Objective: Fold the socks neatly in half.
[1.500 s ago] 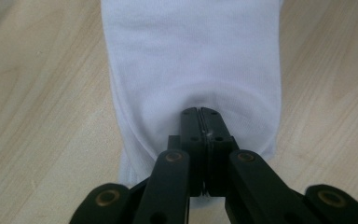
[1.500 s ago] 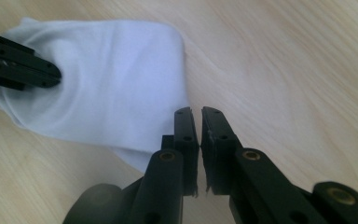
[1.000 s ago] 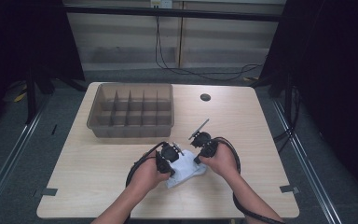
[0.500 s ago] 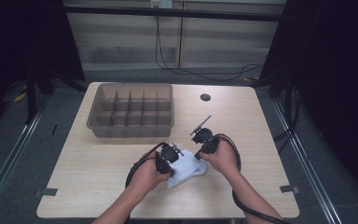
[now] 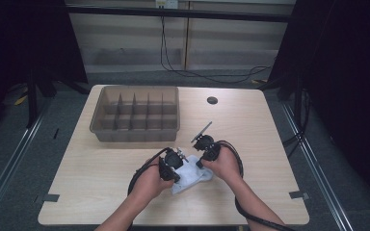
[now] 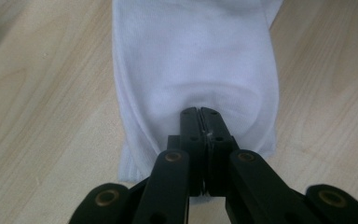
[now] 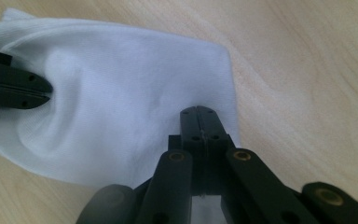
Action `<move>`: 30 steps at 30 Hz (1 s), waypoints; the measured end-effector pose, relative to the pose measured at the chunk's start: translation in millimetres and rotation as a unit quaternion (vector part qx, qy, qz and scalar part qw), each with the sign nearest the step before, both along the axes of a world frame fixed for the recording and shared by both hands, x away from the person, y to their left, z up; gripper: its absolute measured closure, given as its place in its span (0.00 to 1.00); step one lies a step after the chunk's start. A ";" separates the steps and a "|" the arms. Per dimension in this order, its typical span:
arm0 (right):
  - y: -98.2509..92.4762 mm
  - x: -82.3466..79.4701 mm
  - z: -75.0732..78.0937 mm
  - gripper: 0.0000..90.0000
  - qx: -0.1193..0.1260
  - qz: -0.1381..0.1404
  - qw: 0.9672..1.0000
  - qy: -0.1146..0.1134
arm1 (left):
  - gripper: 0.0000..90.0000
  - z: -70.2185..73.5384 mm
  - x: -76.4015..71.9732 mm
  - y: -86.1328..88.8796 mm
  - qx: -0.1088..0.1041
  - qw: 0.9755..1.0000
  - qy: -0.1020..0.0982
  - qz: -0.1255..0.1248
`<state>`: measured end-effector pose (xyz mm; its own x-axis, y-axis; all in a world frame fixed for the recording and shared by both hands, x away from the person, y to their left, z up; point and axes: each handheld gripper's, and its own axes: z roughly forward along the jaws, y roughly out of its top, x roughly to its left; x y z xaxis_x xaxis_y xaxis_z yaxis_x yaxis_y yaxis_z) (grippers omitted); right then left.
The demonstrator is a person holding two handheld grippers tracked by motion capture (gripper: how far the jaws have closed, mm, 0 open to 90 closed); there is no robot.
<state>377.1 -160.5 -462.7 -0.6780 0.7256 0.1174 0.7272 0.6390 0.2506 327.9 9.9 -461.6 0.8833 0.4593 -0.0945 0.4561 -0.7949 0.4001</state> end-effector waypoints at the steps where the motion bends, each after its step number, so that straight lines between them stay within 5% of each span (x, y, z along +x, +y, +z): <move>1: -0.4 0.1 -0.3 1.00 0.001 -0.001 1.000 0.000 | 0.99 -0.1 -0.5 0.8 -0.001 1.000 0.001 -0.001; 15: -2.1 -2.7 -0.7 1.00 0.008 0.002 1.000 -0.006 | 0.95 7.0 2.8 8.8 -0.013 1.000 0.000 0.022; 21: -3.4 -2.6 -0.7 1.00 0.013 -0.004 1.000 -0.004 | 0.94 10.0 2.8 9.9 0.005 1.000 0.002 0.024; 30: -3.8 -4.3 -0.8 1.00 0.016 -0.007 1.000 -0.006 | 0.96 3.0 3.4 14.4 -0.006 0.999 0.021 0.028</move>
